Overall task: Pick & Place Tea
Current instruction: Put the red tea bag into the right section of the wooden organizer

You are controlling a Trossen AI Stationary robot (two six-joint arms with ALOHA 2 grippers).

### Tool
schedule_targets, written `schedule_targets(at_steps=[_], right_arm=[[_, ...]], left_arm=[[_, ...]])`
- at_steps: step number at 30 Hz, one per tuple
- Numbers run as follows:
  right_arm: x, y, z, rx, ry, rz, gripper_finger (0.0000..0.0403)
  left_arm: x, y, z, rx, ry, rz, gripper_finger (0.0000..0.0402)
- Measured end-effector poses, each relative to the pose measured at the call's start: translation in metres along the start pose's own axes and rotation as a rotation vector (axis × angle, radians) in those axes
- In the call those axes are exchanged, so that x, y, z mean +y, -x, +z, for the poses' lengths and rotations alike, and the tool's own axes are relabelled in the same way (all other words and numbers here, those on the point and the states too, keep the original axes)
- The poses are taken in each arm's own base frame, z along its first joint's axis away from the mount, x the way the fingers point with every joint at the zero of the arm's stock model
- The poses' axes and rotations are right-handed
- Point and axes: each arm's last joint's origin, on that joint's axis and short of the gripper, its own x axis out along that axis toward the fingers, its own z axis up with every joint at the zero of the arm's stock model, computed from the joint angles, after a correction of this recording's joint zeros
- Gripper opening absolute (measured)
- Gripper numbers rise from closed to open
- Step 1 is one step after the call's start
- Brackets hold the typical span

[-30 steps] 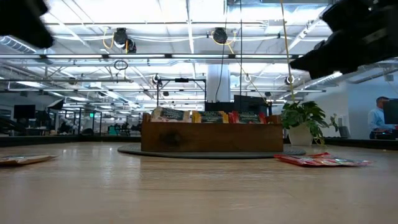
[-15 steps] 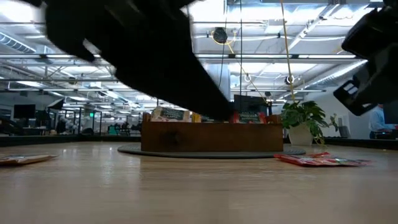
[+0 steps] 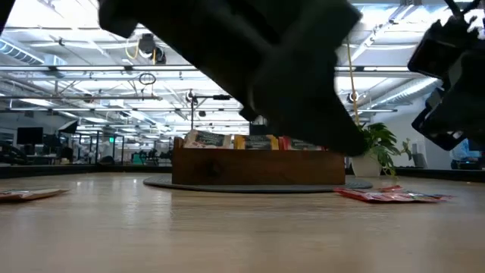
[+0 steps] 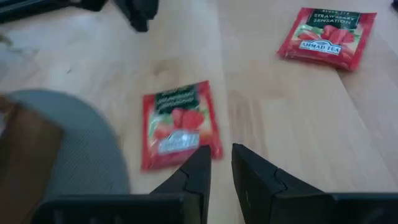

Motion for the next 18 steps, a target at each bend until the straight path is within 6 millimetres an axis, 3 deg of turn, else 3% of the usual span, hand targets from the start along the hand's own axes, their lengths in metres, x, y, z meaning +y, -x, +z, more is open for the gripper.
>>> schedule_targets(at_steps=[3, 7, 18], right_arm=[[0.008, -0.009, 0.003, 0.012, 0.012, -0.012, 0.006], [0.002, -0.019, 0.002, 0.058, -0.052, -0.06, 0.0085], [-0.02, -0.025, -0.006, 0.183, -0.315, -0.204, 0.0118]], left_arm=[[-0.003, -0.013, 0.002, 0.054, -0.043, 0.017, 0.0072], [-0.003, -0.026, 0.003, 0.115, -0.091, 0.05, 0.0072], [0.006, -0.03, 0.006, 0.141, -0.13, 0.086, 0.0072]])
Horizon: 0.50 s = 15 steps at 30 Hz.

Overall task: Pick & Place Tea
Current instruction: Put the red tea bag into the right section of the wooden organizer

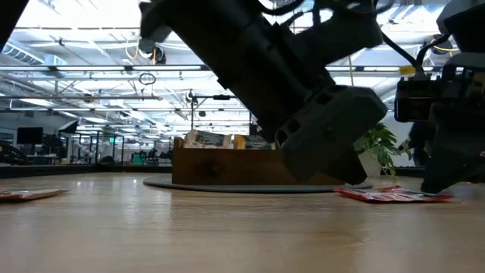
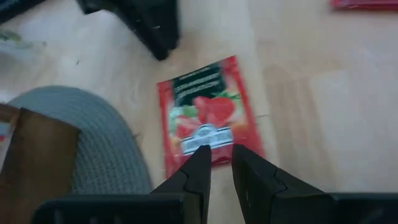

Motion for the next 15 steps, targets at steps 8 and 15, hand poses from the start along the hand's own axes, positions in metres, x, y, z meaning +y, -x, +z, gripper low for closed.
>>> schedule_targets(at_steps=[8, 15], right_arm=[[0.001, -0.009, 0.0, 0.003, -0.012, 0.027, 0.0118], [0.001, -0.016, -0.002, -0.002, 0.002, 0.039, 0.0118]], left_arm=[[0.009, -0.005, -0.001, 0.012, 0.043, -0.045, 0.0072], [0.015, -0.009, -0.002, 0.027, 0.07, -0.11, 0.0072]])
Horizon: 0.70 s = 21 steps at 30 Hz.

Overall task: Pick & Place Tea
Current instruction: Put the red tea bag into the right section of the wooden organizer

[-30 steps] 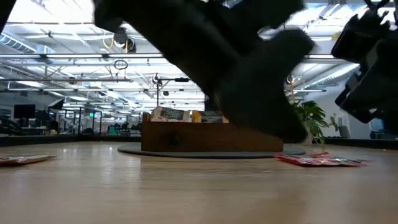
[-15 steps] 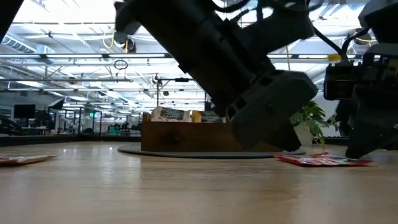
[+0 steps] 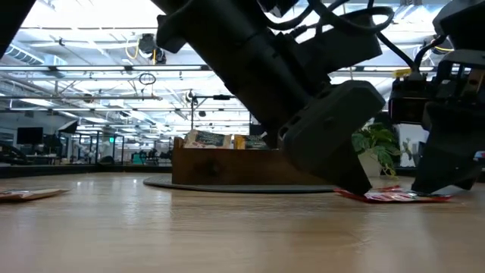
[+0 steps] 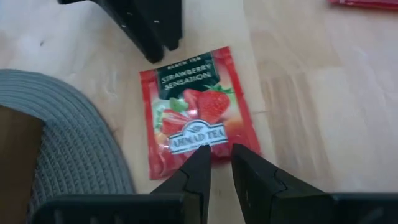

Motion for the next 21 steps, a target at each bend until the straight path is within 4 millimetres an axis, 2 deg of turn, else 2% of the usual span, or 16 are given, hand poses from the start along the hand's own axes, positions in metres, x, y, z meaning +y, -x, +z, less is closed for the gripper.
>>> schedule_targets(at_steps=[7, 16, 21], right_arm=[[-0.001, -0.004, -0.001, 0.001, 0.017, -0.002, 0.0117], [-0.001, -0.004, 0.0, -0.005, 0.03, 0.008, 0.0114], [0.001, -0.005, 0.003, -0.023, 0.052, 0.038, 0.0114]], left_arm=[[0.011, -0.004, 0.001, 0.005, 0.054, -0.031, 0.0072], [0.013, -0.022, -0.005, -0.031, 0.081, -0.093, 0.0072], [0.016, -0.024, -0.004, -0.043, 0.089, -0.094, 0.0072]])
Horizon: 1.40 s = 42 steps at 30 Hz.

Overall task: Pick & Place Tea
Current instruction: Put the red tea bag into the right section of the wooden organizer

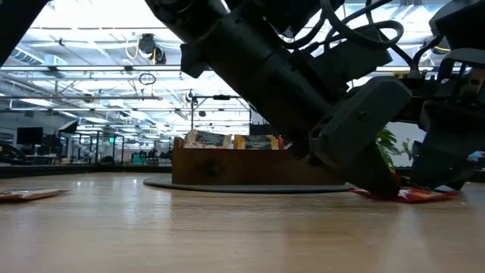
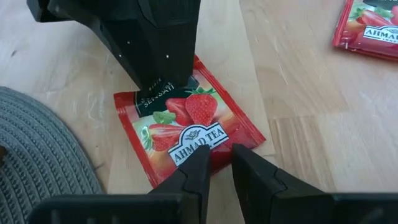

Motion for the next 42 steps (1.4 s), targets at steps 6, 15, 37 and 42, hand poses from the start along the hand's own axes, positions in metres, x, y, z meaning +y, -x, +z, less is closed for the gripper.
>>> schedule_targets(at_steps=[6, 15, 37, 42], right_arm=[[-0.005, 0.0, -0.001, 0.037, 0.004, -0.035, 0.0114], [-0.011, 0.001, 0.001, 0.071, -0.001, -0.077, 0.0114], [-0.006, 0.002, 0.0, 0.241, 0.038, -0.244, 0.0076], [-0.001, 0.002, 0.003, 0.285, 0.071, -0.29, 0.0078]], left_arm=[[0.0, 0.0, -0.001, 0.01, 0.003, 0.001, 0.0072], [-0.004, 0.0, -0.005, 0.033, 0.01, 0.007, 0.0072], [-0.008, 0.001, -0.008, 0.047, 0.042, 0.021, 0.0072], [-0.008, 0.001, -0.008, 0.047, 0.041, 0.021, 0.0072]])
